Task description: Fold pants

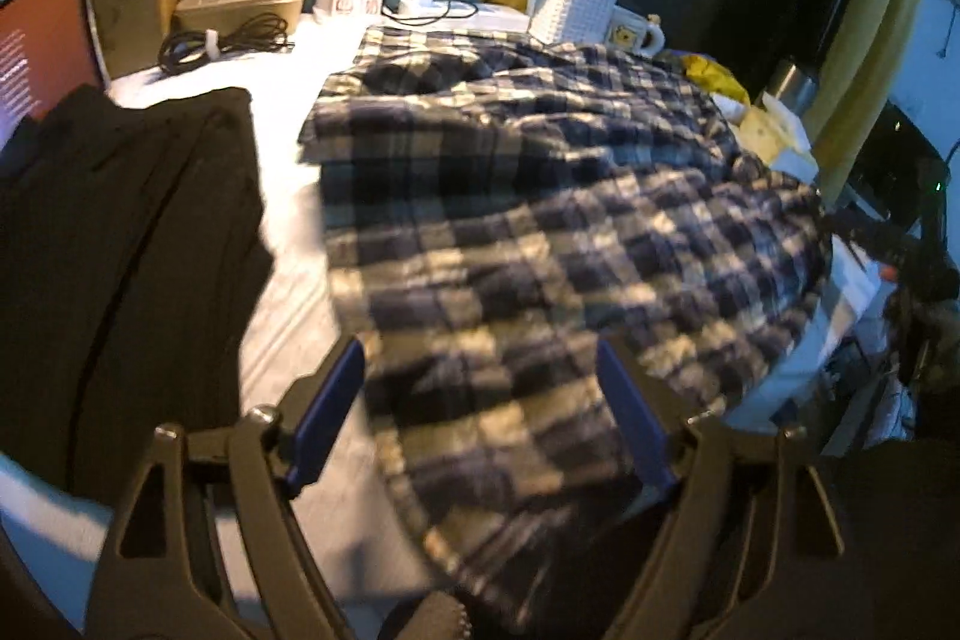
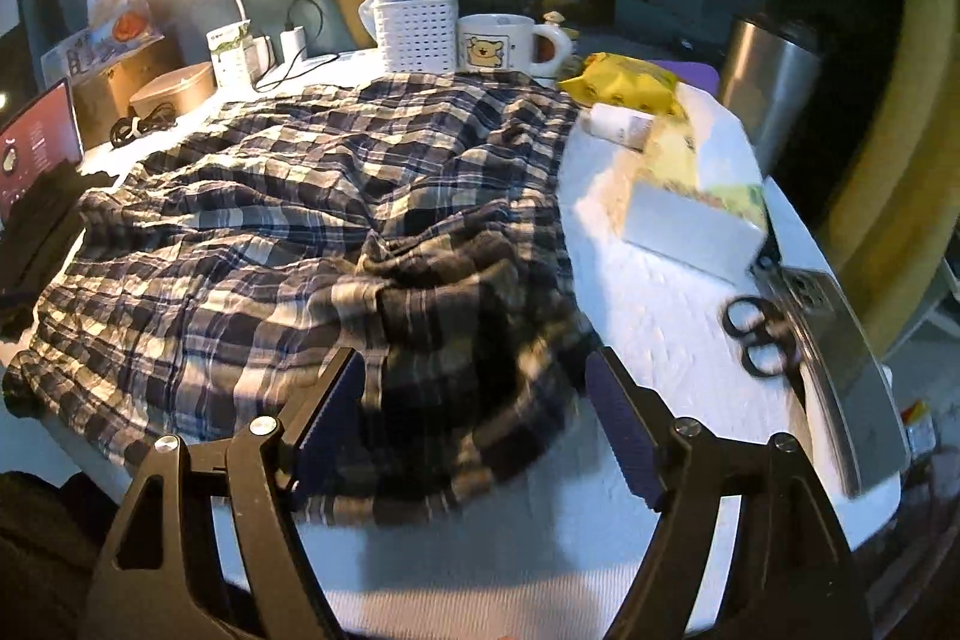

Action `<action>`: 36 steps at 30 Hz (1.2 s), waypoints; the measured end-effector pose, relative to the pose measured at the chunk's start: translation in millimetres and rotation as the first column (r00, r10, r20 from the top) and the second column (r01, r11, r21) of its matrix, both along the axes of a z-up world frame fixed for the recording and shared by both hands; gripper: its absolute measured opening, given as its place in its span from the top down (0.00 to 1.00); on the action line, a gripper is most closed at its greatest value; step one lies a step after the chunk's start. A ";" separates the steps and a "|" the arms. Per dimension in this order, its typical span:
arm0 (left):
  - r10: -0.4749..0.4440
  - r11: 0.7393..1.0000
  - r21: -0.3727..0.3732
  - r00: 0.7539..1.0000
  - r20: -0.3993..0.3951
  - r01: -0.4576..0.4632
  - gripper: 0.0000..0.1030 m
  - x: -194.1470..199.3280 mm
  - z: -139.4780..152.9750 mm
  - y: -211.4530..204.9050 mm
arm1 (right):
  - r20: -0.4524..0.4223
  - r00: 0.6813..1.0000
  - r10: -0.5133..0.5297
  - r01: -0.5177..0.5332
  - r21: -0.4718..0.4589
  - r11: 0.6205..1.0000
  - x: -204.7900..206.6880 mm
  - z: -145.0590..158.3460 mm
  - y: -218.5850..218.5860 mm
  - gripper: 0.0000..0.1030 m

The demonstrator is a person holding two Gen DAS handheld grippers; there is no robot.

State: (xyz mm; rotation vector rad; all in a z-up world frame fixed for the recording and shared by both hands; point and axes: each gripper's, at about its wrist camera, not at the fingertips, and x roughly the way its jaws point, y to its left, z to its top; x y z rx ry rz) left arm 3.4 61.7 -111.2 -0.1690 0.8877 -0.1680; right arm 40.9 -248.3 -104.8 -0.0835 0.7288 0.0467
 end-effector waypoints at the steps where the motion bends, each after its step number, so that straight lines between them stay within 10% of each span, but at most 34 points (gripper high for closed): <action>1: -0.004 1.000 0.005 1.000 0.010 0.004 0.22 -8.1 1.3 -0.9 | 0.007 1.000 -0.006 0.006 0.003 1.000 -5.7 1.3 -0.4 0.23; 22: -0.051 0.980 0.194 0.999 -0.020 0.054 0.23 -45.1 -26.7 -24.7 | -0.018 0.995 -0.100 0.096 -0.162 0.982 -22.9 -28.6 -23.6 0.23; 29: -0.059 0.987 0.149 0.998 -0.020 0.061 0.78 -43.4 -20.2 -18.8 | 0.046 0.998 0.049 -0.041 -0.155 0.987 -7.3 -26.2 -18.4 0.23; 36: -0.023 0.991 0.129 1.000 0.015 0.021 0.93 -39.8 -10.0 -12.3 | 0.053 0.989 0.140 -0.121 -0.272 0.955 12.1 -33.6 -8.8 0.23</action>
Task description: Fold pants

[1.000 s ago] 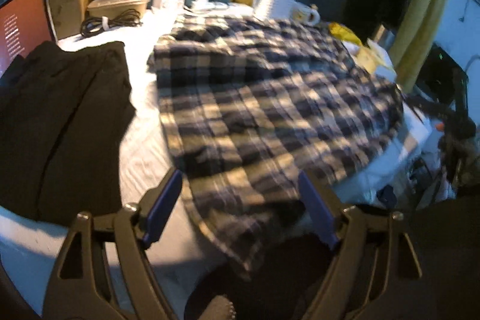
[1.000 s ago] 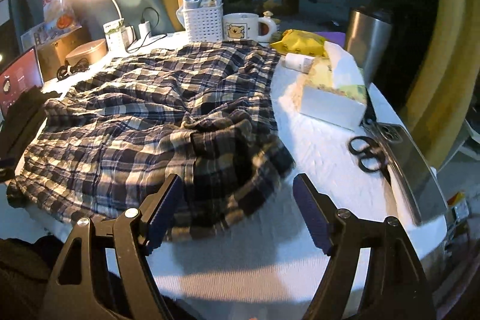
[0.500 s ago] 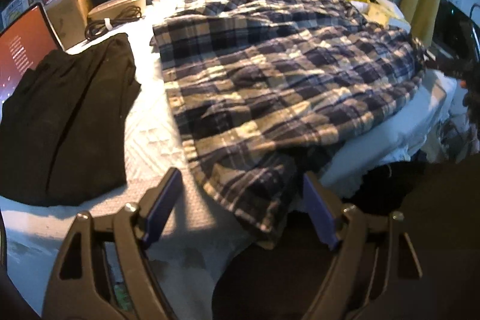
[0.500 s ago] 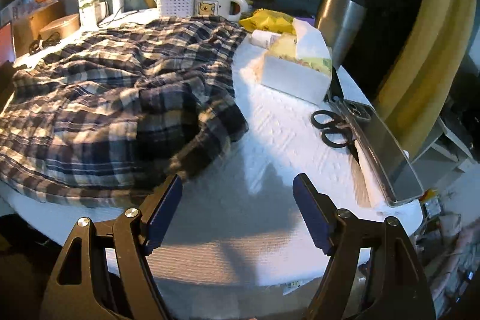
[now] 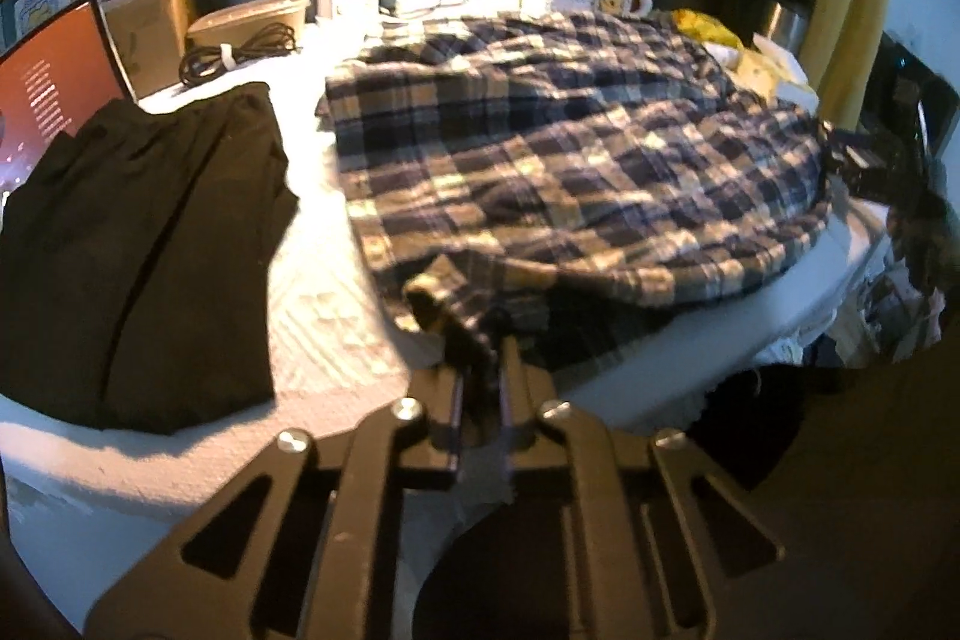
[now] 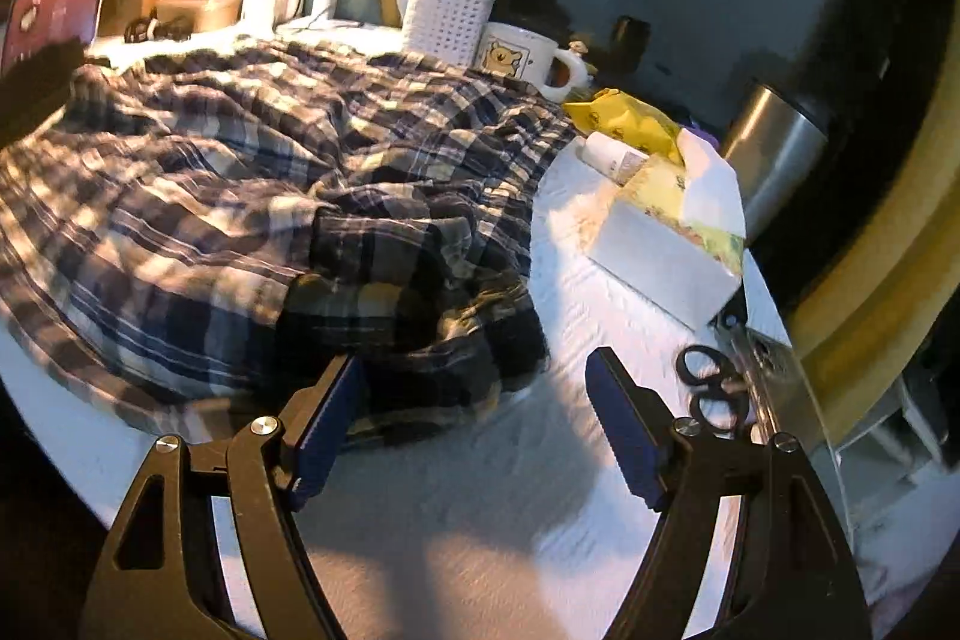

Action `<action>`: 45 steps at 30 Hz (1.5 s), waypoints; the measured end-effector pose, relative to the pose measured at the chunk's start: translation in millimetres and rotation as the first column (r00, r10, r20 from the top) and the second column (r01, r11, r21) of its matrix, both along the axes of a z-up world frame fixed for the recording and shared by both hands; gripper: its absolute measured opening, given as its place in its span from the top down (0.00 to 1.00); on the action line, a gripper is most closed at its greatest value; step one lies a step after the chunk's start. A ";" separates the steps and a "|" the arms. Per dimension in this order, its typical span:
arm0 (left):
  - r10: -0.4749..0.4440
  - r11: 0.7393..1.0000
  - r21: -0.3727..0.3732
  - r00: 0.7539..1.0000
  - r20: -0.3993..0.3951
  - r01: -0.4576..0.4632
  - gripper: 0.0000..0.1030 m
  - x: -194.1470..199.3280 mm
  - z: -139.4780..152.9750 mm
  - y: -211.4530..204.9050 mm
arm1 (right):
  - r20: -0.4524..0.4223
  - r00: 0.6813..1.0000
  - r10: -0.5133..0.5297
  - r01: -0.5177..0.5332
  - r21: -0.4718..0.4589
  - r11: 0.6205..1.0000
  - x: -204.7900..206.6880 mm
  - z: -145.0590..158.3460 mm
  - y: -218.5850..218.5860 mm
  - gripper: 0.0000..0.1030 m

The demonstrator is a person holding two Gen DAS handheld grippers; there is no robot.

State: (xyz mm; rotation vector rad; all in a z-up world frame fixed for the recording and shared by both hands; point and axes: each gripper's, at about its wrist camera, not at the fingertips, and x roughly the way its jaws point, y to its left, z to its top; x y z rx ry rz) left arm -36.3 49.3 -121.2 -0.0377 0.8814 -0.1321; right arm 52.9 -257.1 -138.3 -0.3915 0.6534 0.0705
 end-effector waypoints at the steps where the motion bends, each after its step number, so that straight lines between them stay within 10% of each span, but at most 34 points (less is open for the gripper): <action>1: 0.004 1.000 -0.004 1.000 0.003 -0.004 0.94 1.6 0.9 1.1 | -0.004 1.000 0.009 -0.009 0.021 1.000 2.9 -0.1 -0.4 0.23; 6: 0.008 1.000 -0.023 1.000 0.025 -0.007 0.97 5.6 8.9 1.3 | -0.015 0.999 0.037 -0.037 0.007 0.999 3.9 -4.6 9.6 0.80; 25: 0.058 0.998 -0.034 0.956 0.289 -0.050 0.97 23.9 82.1 10.8 | 0.244 0.968 -0.059 -0.002 0.242 0.970 -13.9 82.4 -10.3 0.84; 45: 0.100 0.995 -0.069 0.905 0.412 -0.078 0.97 189.8 132.3 44.1 | 0.210 0.955 -0.210 0.088 0.473 0.877 106.2 127.5 -46.6 0.84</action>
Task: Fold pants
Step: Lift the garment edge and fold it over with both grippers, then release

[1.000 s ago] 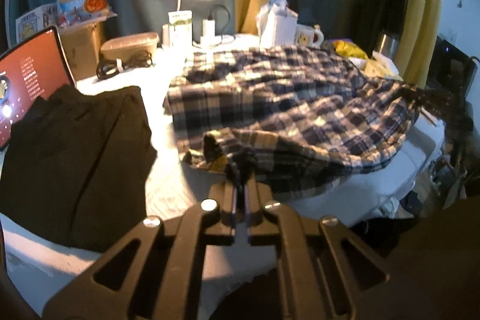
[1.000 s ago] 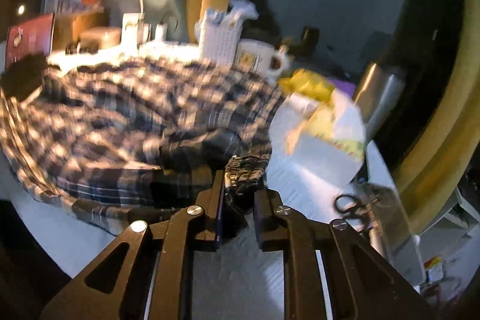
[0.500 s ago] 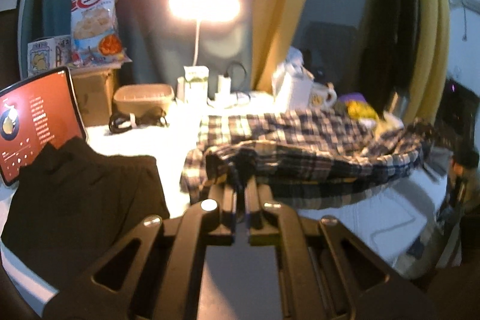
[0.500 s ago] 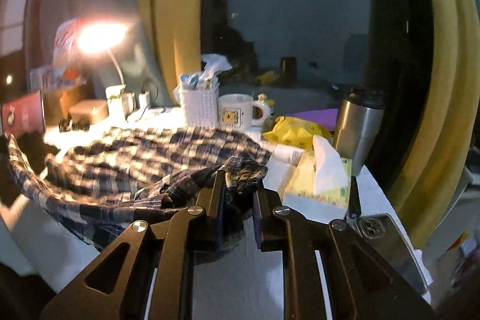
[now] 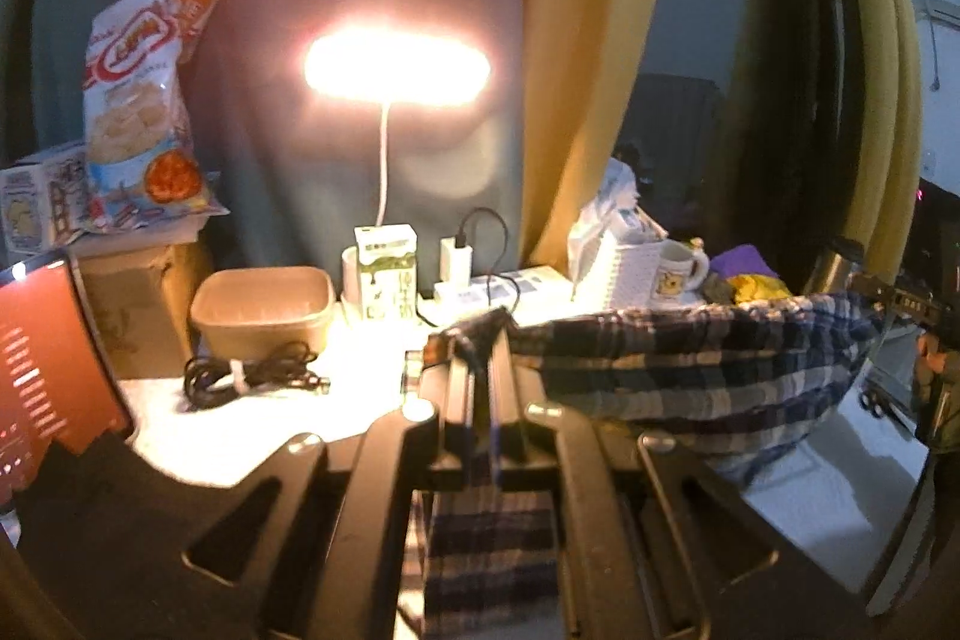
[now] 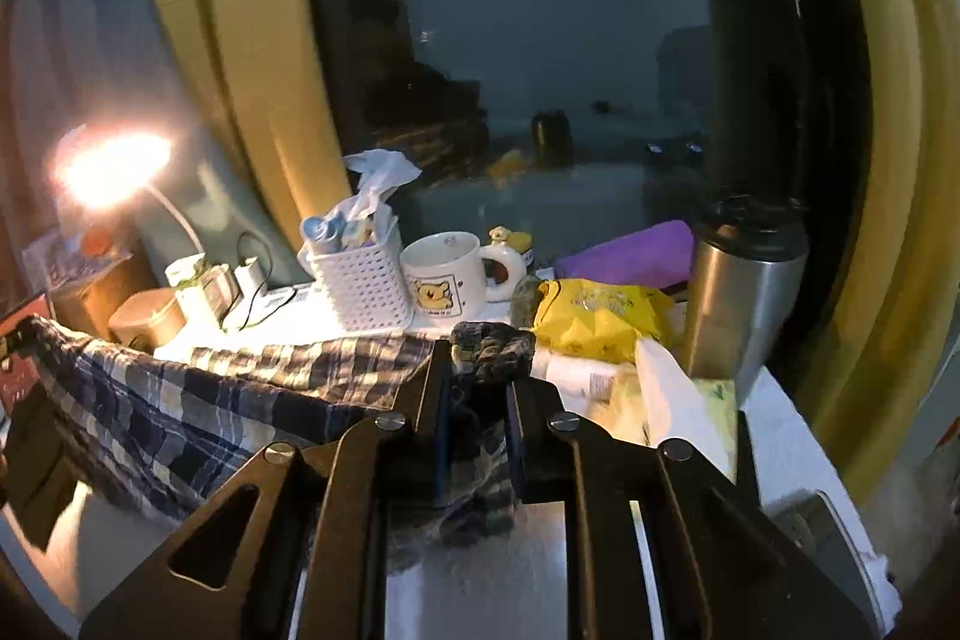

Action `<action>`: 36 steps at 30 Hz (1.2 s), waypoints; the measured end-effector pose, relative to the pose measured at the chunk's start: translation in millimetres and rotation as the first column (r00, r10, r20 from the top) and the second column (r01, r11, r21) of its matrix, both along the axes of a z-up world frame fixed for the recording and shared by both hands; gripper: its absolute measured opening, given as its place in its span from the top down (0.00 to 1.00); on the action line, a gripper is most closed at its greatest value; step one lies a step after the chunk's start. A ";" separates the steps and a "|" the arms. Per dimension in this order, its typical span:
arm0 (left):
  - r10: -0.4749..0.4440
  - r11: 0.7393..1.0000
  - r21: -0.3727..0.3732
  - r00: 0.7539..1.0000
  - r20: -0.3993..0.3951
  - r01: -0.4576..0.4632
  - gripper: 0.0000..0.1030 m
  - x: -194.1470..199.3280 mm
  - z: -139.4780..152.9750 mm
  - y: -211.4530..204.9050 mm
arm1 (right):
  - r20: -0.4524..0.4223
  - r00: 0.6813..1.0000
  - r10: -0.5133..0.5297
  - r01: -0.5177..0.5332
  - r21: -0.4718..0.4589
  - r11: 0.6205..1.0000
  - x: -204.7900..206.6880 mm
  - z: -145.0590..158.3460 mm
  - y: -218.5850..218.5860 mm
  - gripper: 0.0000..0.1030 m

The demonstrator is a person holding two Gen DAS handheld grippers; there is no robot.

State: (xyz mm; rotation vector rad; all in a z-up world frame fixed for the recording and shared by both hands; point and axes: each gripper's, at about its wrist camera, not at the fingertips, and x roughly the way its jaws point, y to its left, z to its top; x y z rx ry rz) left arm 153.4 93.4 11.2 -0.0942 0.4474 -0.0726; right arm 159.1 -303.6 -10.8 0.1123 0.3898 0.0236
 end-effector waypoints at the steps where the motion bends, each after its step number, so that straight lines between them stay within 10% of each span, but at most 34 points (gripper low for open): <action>1: 0.001 1.000 -0.013 1.000 -0.011 -0.001 0.97 14.4 -3.1 3.9 | -0.007 1.000 -0.003 0.003 0.010 1.000 10.3 -1.5 -1.0 0.84; 20: 0.031 0.998 -0.051 0.962 -0.271 -0.046 0.95 196.8 -88.1 53.2 | -0.206 0.978 -0.016 0.035 0.086 0.996 172.6 -47.5 -5.5 0.83; 22: 0.011 0.997 -0.066 0.950 -0.312 -0.033 0.94 206.8 -97.3 57.6 | -0.222 0.975 -0.025 0.042 0.073 0.996 183.0 -50.1 -3.8 0.77; 26: 0.011 0.994 -0.100 0.948 -0.318 -0.045 0.90 206.6 -93.5 72.1 | -0.183 0.981 -0.065 0.070 0.023 0.997 183.6 -43.1 0.7 0.31; 36: 0.050 0.987 -0.134 0.961 -0.273 -0.090 0.85 158.9 -67.4 97.6 | -0.182 0.983 0.008 -0.015 -0.037 0.999 139.2 -35.9 18.5 0.28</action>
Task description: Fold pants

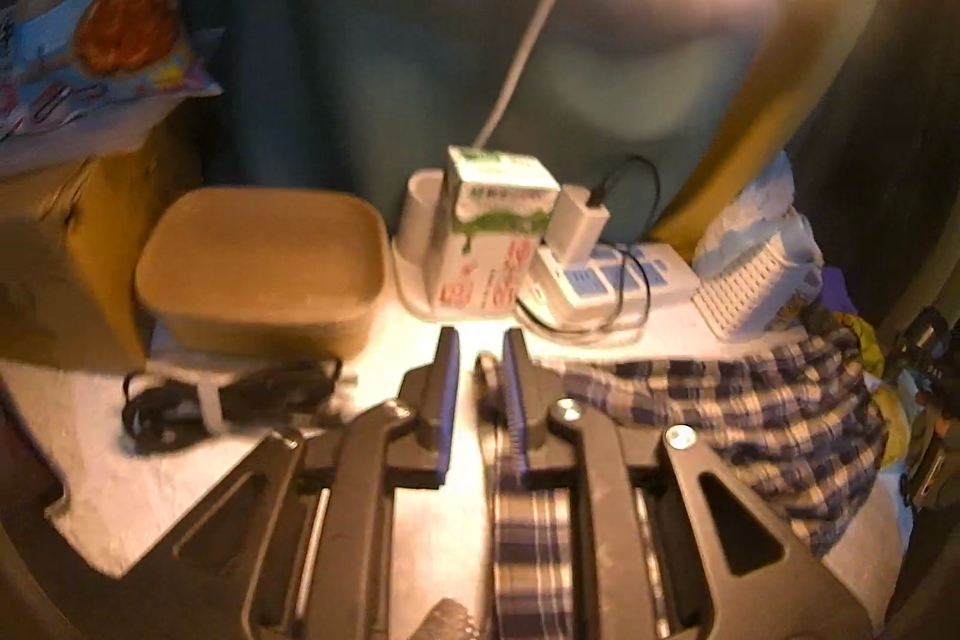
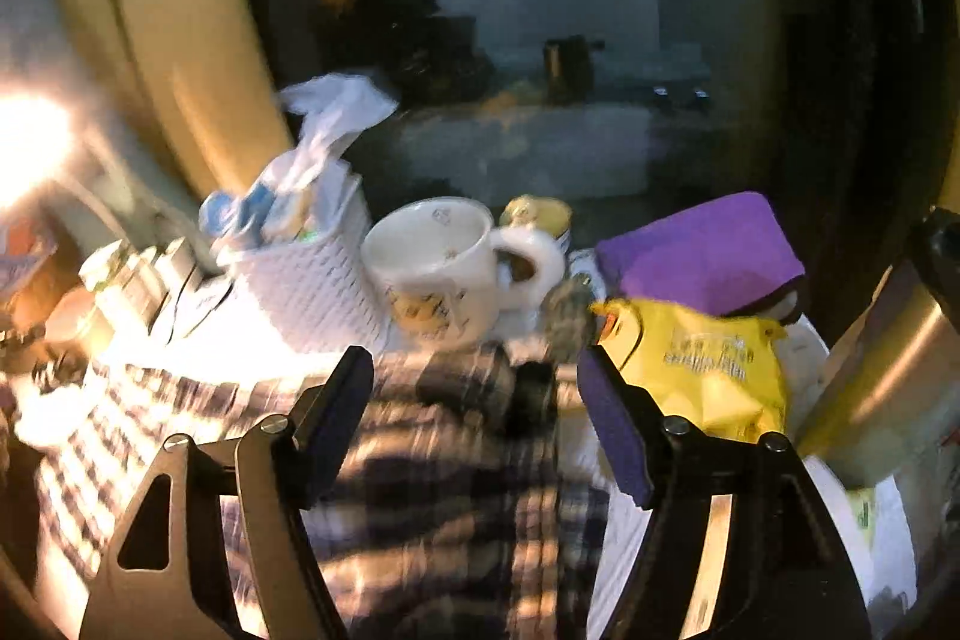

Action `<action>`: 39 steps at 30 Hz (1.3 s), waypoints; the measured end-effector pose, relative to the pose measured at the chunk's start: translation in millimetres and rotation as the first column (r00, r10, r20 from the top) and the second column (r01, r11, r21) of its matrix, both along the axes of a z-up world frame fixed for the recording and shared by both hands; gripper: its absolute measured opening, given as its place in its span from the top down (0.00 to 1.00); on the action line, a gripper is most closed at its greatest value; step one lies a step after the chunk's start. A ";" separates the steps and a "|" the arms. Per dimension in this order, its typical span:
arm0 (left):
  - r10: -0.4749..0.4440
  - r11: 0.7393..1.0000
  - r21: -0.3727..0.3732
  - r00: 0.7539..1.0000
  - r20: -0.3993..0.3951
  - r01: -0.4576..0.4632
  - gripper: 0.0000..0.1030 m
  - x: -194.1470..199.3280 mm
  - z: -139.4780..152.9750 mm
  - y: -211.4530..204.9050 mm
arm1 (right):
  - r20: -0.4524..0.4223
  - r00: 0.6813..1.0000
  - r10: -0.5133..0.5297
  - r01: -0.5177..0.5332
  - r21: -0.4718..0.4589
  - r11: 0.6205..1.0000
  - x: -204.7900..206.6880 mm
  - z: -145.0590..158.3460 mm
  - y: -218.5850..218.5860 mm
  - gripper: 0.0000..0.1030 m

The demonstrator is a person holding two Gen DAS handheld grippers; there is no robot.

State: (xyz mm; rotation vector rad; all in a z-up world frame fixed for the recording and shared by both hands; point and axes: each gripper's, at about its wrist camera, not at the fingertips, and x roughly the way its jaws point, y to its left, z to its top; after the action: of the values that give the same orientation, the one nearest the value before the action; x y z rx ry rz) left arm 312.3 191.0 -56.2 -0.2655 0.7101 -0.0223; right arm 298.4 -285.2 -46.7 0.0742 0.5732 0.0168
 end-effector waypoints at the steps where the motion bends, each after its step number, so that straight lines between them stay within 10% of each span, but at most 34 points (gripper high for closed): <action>1: -0.016 1.000 -0.002 1.000 -0.012 0.016 0.85 -5.3 -1.6 -1.8 | -0.014 1.000 0.012 -0.013 -0.002 1.000 -4.2 -2.8 2.0 0.28; 7: -0.131 0.991 -0.018 0.978 -0.162 0.130 0.77 -44.0 -46.5 -33.8 | -0.090 0.996 0.025 -0.025 0.001 1.000 -29.5 -27.6 5.3 0.28; 16: -0.149 0.988 -0.068 0.967 -0.209 0.137 0.19 -94.5 -60.1 -49.1 | -0.135 0.991 -0.010 0.012 0.011 1.000 -77.9 -53.0 -3.0 0.23; 24: -0.103 0.993 -0.078 0.968 -0.227 0.088 0.18 -95.3 -65.0 -44.1 | -0.126 0.992 -0.027 0.028 0.012 1.000 -98.1 -60.8 -13.7 0.23; 27: -0.167 0.978 -0.149 0.972 -0.164 0.143 0.19 -97.2 -64.7 -45.1 | -0.114 0.993 -0.006 0.009 0.027 1.000 -96.8 -60.9 -12.9 0.23; 32: -0.127 0.989 -0.100 0.977 -0.174 0.111 0.82 -101.4 -69.2 -44.3 | -0.107 0.993 0.044 -0.038 0.056 0.998 -84.7 -64.5 -6.8 0.23; 34: -0.121 0.988 -0.115 0.975 -0.187 0.101 0.90 -104.2 -72.3 -40.6 | -0.112 0.993 0.041 -0.037 0.039 0.999 -76.5 -68.6 -3.1 0.28; 39: -0.127 0.986 -0.133 0.974 -0.189 0.102 0.95 -123.3 -70.2 -38.0 | -0.129 0.990 0.055 -0.067 -0.090 0.994 -74.0 -68.7 17.5 0.83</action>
State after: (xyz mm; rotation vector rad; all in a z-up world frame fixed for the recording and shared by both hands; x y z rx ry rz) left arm 189.0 153.0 -126.5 -0.3469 0.9219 -0.1518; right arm 224.4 -267.6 -115.5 -0.0341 0.7015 0.0452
